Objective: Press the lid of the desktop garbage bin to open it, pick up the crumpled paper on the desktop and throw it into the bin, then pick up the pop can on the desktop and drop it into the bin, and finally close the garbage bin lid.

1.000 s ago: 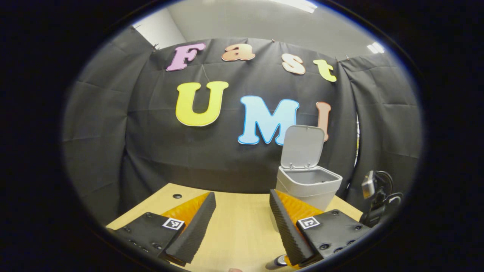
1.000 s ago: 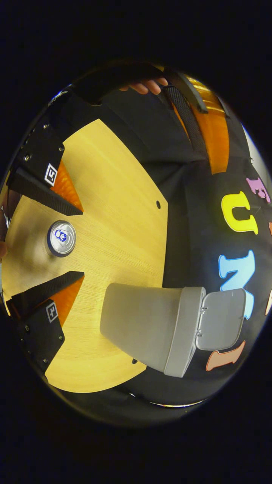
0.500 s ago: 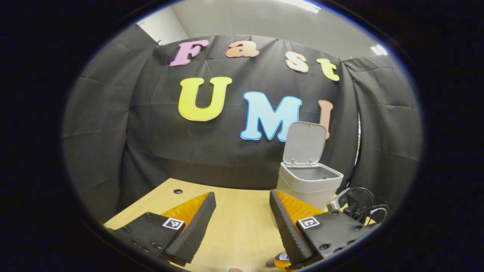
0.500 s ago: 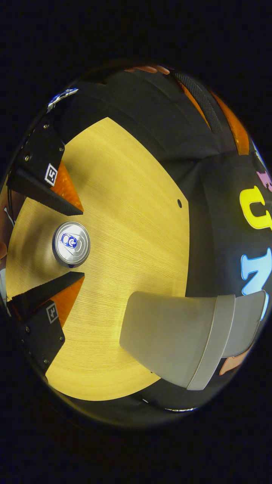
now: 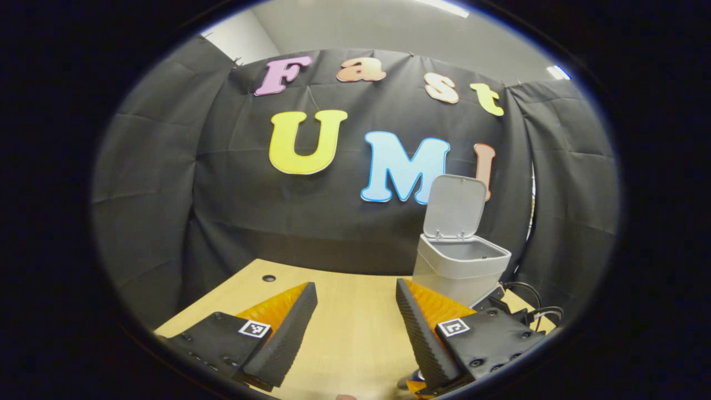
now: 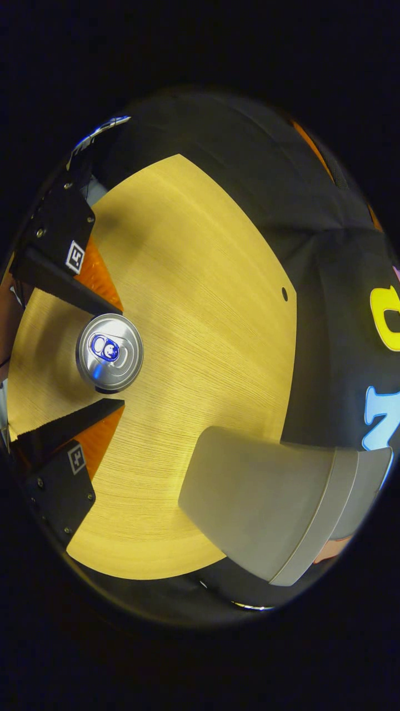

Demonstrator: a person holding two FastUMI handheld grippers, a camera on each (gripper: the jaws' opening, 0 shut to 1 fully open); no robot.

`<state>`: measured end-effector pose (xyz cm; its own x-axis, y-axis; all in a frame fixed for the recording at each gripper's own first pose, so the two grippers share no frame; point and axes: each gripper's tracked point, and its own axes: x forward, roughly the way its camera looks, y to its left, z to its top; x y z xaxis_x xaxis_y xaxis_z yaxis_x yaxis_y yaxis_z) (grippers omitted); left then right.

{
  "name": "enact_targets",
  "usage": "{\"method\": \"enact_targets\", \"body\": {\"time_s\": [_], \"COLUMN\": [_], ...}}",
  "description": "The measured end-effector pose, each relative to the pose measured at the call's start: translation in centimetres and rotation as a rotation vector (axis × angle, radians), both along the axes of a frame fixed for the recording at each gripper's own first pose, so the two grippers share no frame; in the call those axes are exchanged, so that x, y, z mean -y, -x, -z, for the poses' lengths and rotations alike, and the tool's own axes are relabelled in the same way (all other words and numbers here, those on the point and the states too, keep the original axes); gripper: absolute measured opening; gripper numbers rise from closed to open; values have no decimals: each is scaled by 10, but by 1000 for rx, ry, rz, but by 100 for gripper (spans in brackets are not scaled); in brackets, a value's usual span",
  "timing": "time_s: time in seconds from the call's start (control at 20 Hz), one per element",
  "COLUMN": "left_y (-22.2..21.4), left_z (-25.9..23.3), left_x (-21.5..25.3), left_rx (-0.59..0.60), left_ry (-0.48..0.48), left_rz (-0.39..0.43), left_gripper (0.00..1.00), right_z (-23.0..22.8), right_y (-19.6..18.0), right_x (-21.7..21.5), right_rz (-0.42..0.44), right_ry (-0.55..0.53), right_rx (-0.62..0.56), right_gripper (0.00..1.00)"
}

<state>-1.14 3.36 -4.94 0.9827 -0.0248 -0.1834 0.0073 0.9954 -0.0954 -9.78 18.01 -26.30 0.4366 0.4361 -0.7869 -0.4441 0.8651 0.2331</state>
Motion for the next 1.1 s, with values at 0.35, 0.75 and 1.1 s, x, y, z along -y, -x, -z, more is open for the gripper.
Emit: {"method": "enact_targets", "body": {"time_s": [0.35,0.75,1.1], "left_y": [0,-5,-11], "left_z": [3,6,6], "left_x": [2,15,30], "left_rx": [-8,-14,-13], "left_ry": [19,10,17], "left_rz": [-6,11,45], "left_gripper": [95,95,95], "right_z": [-12,-87,-156], "right_y": [-6,-39,-72], "right_x": [19,56,99], "right_rz": [40,176,314], "right_ry": [-6,-148,-223], "right_rx": [28,155,343], "right_gripper": [84,84,84]}}
